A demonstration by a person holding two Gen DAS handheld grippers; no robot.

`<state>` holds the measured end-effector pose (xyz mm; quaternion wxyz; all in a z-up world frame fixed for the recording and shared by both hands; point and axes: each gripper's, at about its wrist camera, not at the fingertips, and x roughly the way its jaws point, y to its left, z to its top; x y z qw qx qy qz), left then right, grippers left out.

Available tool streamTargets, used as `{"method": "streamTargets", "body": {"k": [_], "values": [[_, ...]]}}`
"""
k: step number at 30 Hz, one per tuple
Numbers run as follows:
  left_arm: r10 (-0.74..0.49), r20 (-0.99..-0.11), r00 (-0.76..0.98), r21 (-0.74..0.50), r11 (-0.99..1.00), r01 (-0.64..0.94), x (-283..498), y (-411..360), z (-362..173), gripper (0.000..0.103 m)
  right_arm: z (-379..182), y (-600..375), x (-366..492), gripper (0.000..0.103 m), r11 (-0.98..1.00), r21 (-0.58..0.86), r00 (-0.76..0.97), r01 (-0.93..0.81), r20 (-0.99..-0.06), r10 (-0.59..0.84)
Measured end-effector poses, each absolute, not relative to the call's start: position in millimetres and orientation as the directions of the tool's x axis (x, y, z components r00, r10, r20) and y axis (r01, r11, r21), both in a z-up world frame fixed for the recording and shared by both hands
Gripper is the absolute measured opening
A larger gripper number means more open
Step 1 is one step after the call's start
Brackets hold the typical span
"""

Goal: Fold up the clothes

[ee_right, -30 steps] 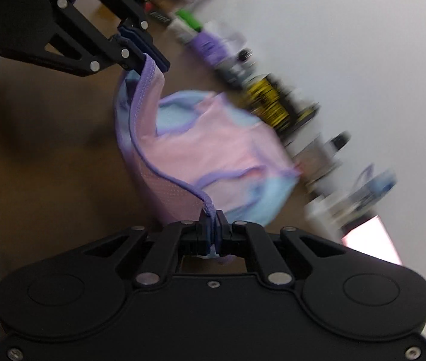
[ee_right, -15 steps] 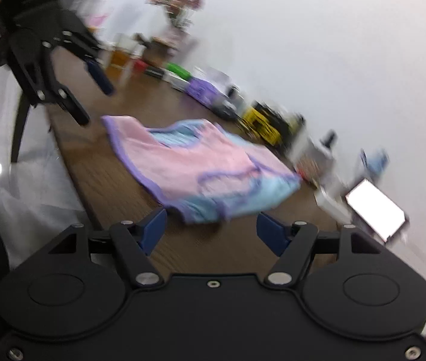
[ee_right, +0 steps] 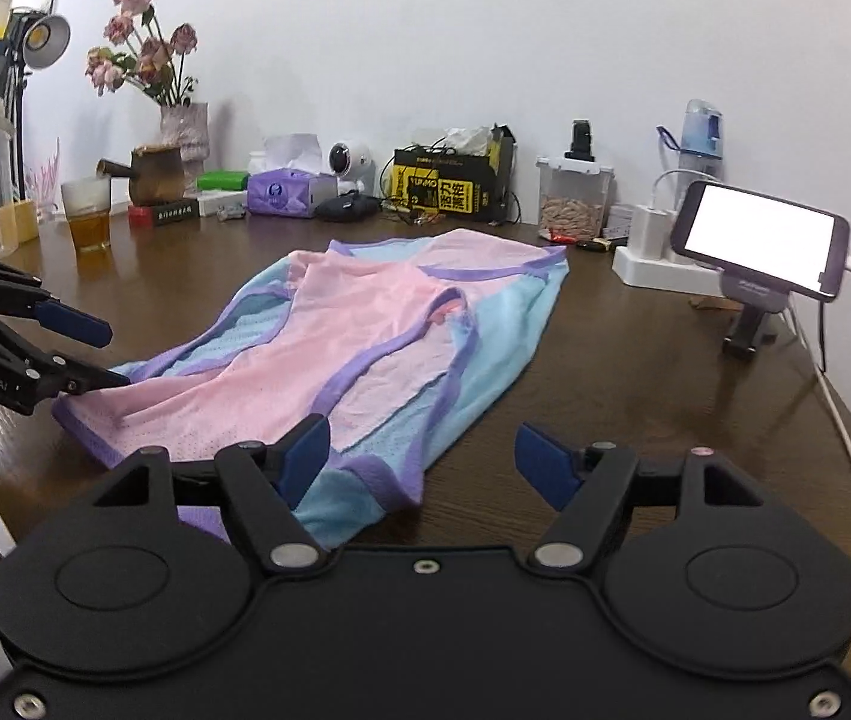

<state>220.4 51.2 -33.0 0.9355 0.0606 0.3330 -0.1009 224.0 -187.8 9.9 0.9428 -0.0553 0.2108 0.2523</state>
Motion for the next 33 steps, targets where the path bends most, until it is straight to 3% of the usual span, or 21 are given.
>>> {"method": "streamTargets", "body": {"k": [6,10,14,16,22,23,25,26,27,28,29,30,33], "values": [[-0.160,-0.619,0.769,-0.019,0.982,0.189,219.1,54.7,-38.5,0.069,31.6,-173.3,240.8,0.076,0.846,-0.007,0.764,-0.534,-0.434,0.478],[-0.166,-0.598,0.784,-0.027,0.982,0.187,213.5,55.3,-42.0,0.069,69.8,-135.5,277.2,0.076,0.764,-0.117,0.722,-0.634,-0.442,0.531],[-0.156,-0.583,0.798,-0.026,0.985,0.173,211.1,52.4,-44.2,0.069,82.0,-62.9,340.7,0.076,0.652,-0.128,0.611,-0.748,-0.518,0.599],[-0.150,-0.580,0.801,-0.027,0.986,0.165,210.8,50.0,-44.3,0.069,79.4,-19.3,373.0,0.076,0.618,-0.068,0.534,-0.783,-0.584,0.611],[-0.177,-0.564,0.807,-0.060,0.983,0.173,206.1,45.5,-44.9,0.066,48.9,61.2,441.1,0.072,0.647,-0.102,0.505,-0.756,-0.718,0.478],[-0.192,-0.559,0.807,-0.070,0.980,0.185,205.6,44.6,-45.3,0.066,44.6,63.1,445.9,0.065,0.653,-0.101,0.502,-0.750,-0.731,0.463],[-0.216,-0.548,0.808,-0.082,0.975,0.205,204.6,42.5,-46.5,0.066,38.8,62.5,452.5,0.061,0.666,-0.082,0.492,-0.741,-0.741,0.457],[-0.217,-0.543,0.811,-0.079,0.975,0.208,204.5,41.5,-47.1,0.061,38.2,59.5,453.5,0.054,0.671,-0.062,0.486,-0.739,-0.740,0.466],[-0.217,-0.540,0.813,-0.076,0.975,0.209,204.6,40.6,-47.3,0.044,38.1,54.8,455.0,0.042,0.682,-0.026,0.473,-0.731,-0.739,0.479],[-0.216,-0.537,0.815,-0.074,0.975,0.210,204.8,39.8,-47.5,0.035,38.0,49.7,456.7,0.034,0.693,0.014,0.460,-0.721,-0.738,0.494],[-0.215,-0.536,0.816,-0.079,0.975,0.206,205.9,40.0,-47.6,0.022,37.3,45.3,456.4,0.017,0.701,0.024,0.466,-0.713,-0.731,0.499],[-0.215,-0.536,0.816,-0.088,0.976,0.199,207.5,40.9,-47.7,0.021,36.4,41.0,455.7,0.006,0.709,0.028,0.475,-0.705,-0.723,0.501],[-0.192,-0.532,0.824,-0.086,0.981,0.173,210.8,42.0,-46.7,0.012,39.4,27.3,454.4,0.006,0.736,0.077,0.501,-0.672,-0.685,0.529]]}}
